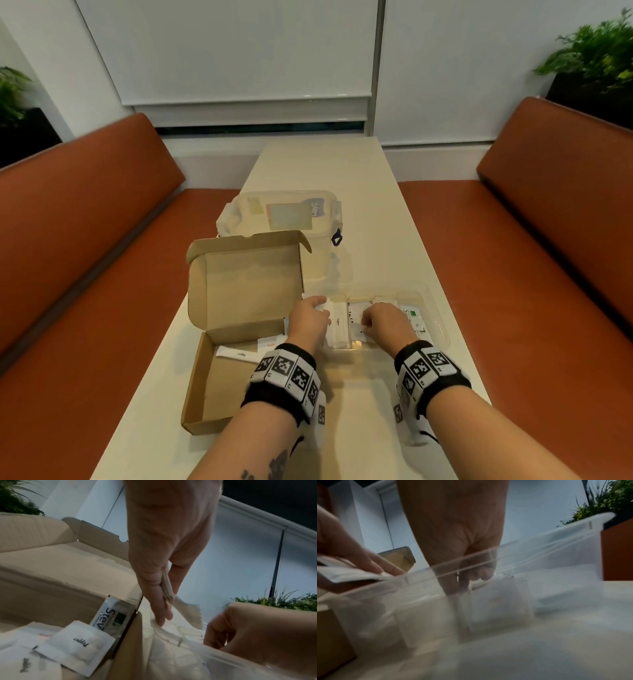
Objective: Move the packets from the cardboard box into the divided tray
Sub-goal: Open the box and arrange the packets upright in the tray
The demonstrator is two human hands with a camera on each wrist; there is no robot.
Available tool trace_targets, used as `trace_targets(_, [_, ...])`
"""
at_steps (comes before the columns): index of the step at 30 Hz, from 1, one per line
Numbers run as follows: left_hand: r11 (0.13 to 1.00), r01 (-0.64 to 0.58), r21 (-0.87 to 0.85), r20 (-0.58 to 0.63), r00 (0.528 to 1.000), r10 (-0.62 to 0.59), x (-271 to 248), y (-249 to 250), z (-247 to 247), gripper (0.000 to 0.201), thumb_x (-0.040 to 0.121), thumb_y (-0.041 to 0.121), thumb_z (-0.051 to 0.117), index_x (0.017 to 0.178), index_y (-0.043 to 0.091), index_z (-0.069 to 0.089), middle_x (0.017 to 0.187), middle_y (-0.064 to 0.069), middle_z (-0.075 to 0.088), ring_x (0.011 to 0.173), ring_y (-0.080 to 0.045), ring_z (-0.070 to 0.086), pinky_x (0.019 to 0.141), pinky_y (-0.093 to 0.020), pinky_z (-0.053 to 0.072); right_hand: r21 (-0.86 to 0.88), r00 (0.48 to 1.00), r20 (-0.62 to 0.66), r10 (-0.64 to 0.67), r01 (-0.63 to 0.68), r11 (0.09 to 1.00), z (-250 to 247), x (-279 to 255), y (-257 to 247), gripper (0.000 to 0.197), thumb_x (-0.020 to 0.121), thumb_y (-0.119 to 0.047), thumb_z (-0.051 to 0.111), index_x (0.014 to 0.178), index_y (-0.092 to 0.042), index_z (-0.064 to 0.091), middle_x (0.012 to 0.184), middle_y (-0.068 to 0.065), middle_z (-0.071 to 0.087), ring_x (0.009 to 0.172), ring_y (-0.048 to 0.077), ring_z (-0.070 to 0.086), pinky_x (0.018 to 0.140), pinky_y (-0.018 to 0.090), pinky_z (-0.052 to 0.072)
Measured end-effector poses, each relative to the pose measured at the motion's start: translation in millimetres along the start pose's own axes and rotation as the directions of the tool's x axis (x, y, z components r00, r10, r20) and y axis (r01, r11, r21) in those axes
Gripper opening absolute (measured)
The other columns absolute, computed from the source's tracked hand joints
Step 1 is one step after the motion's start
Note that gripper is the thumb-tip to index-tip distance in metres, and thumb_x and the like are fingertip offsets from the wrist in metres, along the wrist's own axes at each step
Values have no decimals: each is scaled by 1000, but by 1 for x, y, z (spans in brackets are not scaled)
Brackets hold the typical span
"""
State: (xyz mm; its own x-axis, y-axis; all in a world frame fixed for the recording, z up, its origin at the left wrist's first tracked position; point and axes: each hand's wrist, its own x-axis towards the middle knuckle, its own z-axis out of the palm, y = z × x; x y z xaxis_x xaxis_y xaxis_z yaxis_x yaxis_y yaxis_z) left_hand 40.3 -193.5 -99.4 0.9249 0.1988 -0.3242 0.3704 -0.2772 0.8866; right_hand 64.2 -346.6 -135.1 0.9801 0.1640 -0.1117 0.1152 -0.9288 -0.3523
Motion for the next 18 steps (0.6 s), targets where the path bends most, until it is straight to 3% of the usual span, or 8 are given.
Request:
trace_targets(7, [1000,8,-7,10,1000,-8,-2,2,-3,45,91,-5,44,132,11,53,96,-10,63,97,-23,64,91,-39,53,-2,996,-85,-9,8,1000,7,-1,1,16,84,0,49,79,-15,52,90,3,51,73,18,47,62,24,35])
trace_targets(11, [1000,3,-8,33,999,-3,-2,4,-4,47,91,-7,48,133,12,52,116,-14,63,92,-18,62,90,-36,53,0,996,-94,-6,6,1000,8,-2,-1,14,85,-3,49,84,-16,47,93,3,49,72,19,46,62,26,34])
trace_targets(14, [999,-24,-42,45,999,26,-3,8,-4,47,90,-9,48,133,11,52,123,-16,61,106,-22,62,96,-38,50,-3,995,-97,-9,8,1000,3,-4,-5,13,87,-8,51,81,-17,43,86,-1,43,73,17,43,63,25,32])
trace_targets(16, [996,-59,-73,36,997,61,-4,12,-4,45,92,-8,43,131,10,53,123,-15,60,103,-23,64,92,-35,52,77,987,-151,-55,68,995,-1,-9,-15,20,85,-18,58,73,-18,42,75,-4,45,69,15,43,62,27,31])
trace_targets(18, [992,-93,-89,31,995,96,-4,15,-4,44,92,-8,40,130,10,54,118,-14,60,93,-20,65,84,-32,53,246,988,-120,-98,125,961,-6,-15,-30,31,84,-22,61,58,-23,43,58,-8,48,56,9,44,59,26,33])
